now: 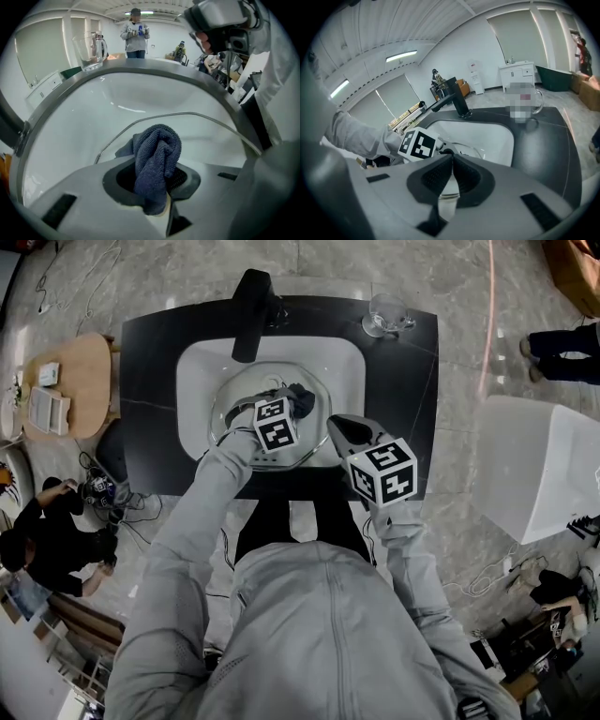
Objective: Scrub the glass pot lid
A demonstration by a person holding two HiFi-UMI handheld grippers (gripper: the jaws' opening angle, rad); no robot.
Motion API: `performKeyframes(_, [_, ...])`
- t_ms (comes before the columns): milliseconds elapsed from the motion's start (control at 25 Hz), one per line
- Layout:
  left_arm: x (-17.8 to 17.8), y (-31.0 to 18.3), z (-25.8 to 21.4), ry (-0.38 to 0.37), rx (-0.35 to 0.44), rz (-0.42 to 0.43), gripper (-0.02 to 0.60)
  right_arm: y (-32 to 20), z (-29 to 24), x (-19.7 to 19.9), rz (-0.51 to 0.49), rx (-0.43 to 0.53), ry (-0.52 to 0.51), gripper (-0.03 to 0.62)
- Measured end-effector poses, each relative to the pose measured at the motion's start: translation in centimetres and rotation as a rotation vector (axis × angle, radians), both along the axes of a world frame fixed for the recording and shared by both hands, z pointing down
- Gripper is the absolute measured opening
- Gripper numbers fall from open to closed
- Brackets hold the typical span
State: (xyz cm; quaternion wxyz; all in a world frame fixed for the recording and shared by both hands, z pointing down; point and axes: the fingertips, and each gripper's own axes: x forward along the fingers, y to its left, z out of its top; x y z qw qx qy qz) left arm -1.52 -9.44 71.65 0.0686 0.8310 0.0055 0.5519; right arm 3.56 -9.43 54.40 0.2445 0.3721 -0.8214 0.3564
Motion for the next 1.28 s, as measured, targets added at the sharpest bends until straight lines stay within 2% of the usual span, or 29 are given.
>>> performKeyframes(240, [1.1,3.0,-2.5,0.079,-0.036,0.15,0.089,-0.2,-0.6,-0.2,0.0,0.009,0.001,0.031])
performKeyframes(480, [0.9,5.5,-4.0,0.111,-0.107,0.222,0.089,0.1,-1.1,-0.2,0.005,0.014,0.002,0.031])
performKeyframes(720, [-0.3,7.2,-5.5,0.103,-0.17,0.279,0.089,0.2,-1.6,-0.3,0.01,0.015,0.0,0.031])
performKeyframes(1080, [-3.9,8.8,-6.6,0.082,-0.219,0.28,0.089,0.5,-1.8,-2.1,-0.028,0.018,0.0,0.031])
performKeyframes(1280, [-6.6,8.7,-6.6,0.028,-0.241,0.261,0.089,0.4,-2.2,-3.2,-0.041,0.024,-0.005,0.031])
